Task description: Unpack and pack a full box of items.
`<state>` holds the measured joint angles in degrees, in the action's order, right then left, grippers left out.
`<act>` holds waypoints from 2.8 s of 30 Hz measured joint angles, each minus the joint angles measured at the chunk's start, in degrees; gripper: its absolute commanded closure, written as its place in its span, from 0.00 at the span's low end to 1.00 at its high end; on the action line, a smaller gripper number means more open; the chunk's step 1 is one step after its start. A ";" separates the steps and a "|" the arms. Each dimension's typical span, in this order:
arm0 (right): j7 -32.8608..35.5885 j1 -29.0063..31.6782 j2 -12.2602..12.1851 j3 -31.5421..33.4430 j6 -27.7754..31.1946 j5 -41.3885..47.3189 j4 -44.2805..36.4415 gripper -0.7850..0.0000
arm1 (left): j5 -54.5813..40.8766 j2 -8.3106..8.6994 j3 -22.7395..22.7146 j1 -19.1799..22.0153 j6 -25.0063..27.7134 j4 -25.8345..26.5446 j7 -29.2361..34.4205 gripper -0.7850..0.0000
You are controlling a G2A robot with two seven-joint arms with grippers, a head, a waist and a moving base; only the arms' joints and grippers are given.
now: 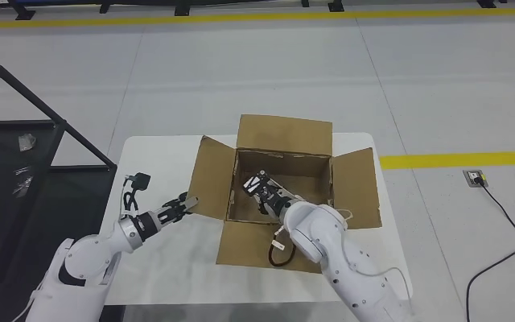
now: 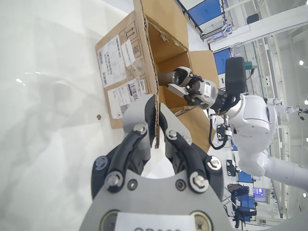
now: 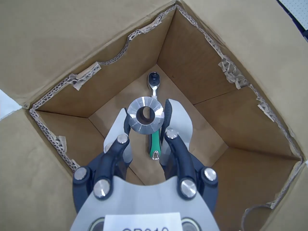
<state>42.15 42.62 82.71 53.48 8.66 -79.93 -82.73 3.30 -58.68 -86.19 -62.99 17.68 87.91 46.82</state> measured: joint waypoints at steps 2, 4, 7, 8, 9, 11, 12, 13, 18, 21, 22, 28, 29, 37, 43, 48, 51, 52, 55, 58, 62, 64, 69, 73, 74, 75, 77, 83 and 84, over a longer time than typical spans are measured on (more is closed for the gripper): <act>-0.07 0.07 0.00 0.00 0.00 0.02 -0.02 1.00 | -0.44 0.11 -0.34 -0.01 0.14 -0.37 0.22 1.00; -1.31 0.56 0.03 0.05 0.36 0.38 -0.01 1.00 | -0.81 0.22 -0.66 -0.09 0.37 -0.61 0.40 1.00; -2.87 0.50 0.18 0.30 0.88 1.26 0.00 1.00 | -1.23 0.40 -1.23 -0.37 0.84 -0.85 0.77 1.00; -3.23 0.54 0.20 0.43 0.91 1.48 -0.23 1.00 | -1.35 0.46 -1.44 -0.45 0.98 -0.96 0.82 1.00; -3.56 0.68 0.21 0.61 0.88 1.62 -0.59 1.00 | -1.50 0.52 -1.66 -0.54 1.15 -1.07 0.83 1.00; -3.90 1.41 0.12 1.20 0.54 1.43 -1.94 1.00 | -1.88 0.66 -2.18 -0.74 1.56 -1.35 1.01 1.00; -4.00 1.89 0.03 1.52 0.40 1.24 -2.77 1.00 | -2.02 0.72 -2.39 -0.81 1.70 -1.46 1.15 1.00; -4.16 2.72 -0.12 2.08 0.28 1.03 -4.12 1.00 | -2.24 0.81 -2.68 -0.90 1.90 -1.59 1.37 1.00; -4.38 7.69 -1.08 5.38 0.37 -0.24 -11.46 1.00 | -3.08 1.15 -3.72 -1.01 2.67 -2.25 2.06 1.00; -4.45 11.36 -1.75 7.59 1.06 -1.04 -16.90 1.00 | -3.53 1.31 -4.03 -1.02 3.02 -2.49 2.38 1.00; -4.44 12.85 -2.02 8.56 1.09 -1.70 -19.17 1.00 | -3.78 1.36 -4.10 -1.03 3.22 -2.54 2.53 0.68; -2.66 21.80 -3.27 14.26 -2.95 -7.93 -34.10 1.00 | -5.43 1.64 -4.06 -0.88 3.47 -2.77 4.45 0.00; -2.42 23.43 -3.46 15.45 -3.54 -8.66 -36.71 1.00 | -5.61 1.67 -3.99 -0.87 3.33 -2.76 4.54 0.00; 2.15 35.45 -4.54 28.07 -7.78 -10.93 -51.59 1.00 | -7.36 1.82 -3.40 -0.75 3.55 -3.14 4.46 0.00; 3.83 38.57 -4.92 37.49 -8.22 -6.75 -49.91 1.00 | -9.45 1.87 -3.14 -0.62 3.52 -3.42 3.91 0.00; 3.98 36.17 -5.31 39.97 -5.58 -7.74 -41.76 1.00 | -9.97 1.80 -2.16 -0.45 3.13 -3.59 2.95 0.00; 2.04 34.34 -5.41 41.38 -4.79 -4.36 -35.85 1.00 | -9.92 1.79 -1.77 -0.49 3.06 -3.70 2.44 0.00; 1.33 33.64 -5.50 42.17 -4.17 -3.10 -33.39 1.00 | -9.92 1.81 -1.72 -0.54 2.95 -3.71 2.26 0.00; -0.27 31.52 -5.75 43.87 -2.41 -0.07 -26.95 1.00 | -9.88 1.86 -1.68 -0.72 2.66 -3.63 1.76 0.00; -2.15 29.28 -6.06 45.25 0.30 3.13 -20.27 1.00 | -9.74 1.91 -1.71 -1.03 2.39 -3.42 1.08 0.00; -3.25 26.40 -6.52 45.89 3.34 4.87 -12.78 1.00 | -9.87 1.94 -1.62 -1.49 2.06 -3.20 0.40 0.00; -3.36 24.89 -6.66 45.47 3.71 4.90 -9.81 1.00 | -9.90 1.95 -1.48 -1.62 1.87 -3.16 0.14 0.00; -4.61 21.51 -7.00 44.38 5.42 5.47 -3.51 1.00 | -9.67 1.98 -1.15 -1.64 1.62 -2.93 -0.35 0.00; -6.85 18.91 -7.25 44.00 5.53 6.01 2.10 1.00 | -8.29 2.04 -1.07 -1.82 1.16 -2.48 -1.48 0.00; -7.50 18.55 -7.31 43.97 5.52 6.05 3.08 1.00 | -8.22 2.04 -1.01 -1.89 1.10 -2.39 -1.61 0.00; -8.11 18.21 -7.37 43.91 5.50 6.05 4.02 1.00 | -8.20 2.05 -0.99 -1.94 1.04 -2.33 -1.67 0.00; -9.29 17.34 -7.47 43.62 5.34 6.00 6.10 1.00 | -8.19 2.08 -0.98 -2.02 0.95 -2.23 -1.73 0.00; -10.96 14.77 -7.70 42.28 4.79 5.89 11.29 1.00 | -8.40 2.17 -1.12 -2.23 0.74 -1.63 -2.01 0.00; -10.91 14.41 -7.74 42.05 4.63 5.70 11.91 1.00 | -8.43 2.19 -1.16 -2.30 0.74 -1.59 -2.04 0.00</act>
<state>31.23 57.03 74.97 95.52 13.29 -74.22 -70.81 -5.13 -56.49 -87.35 -65.28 18.42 86.32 44.78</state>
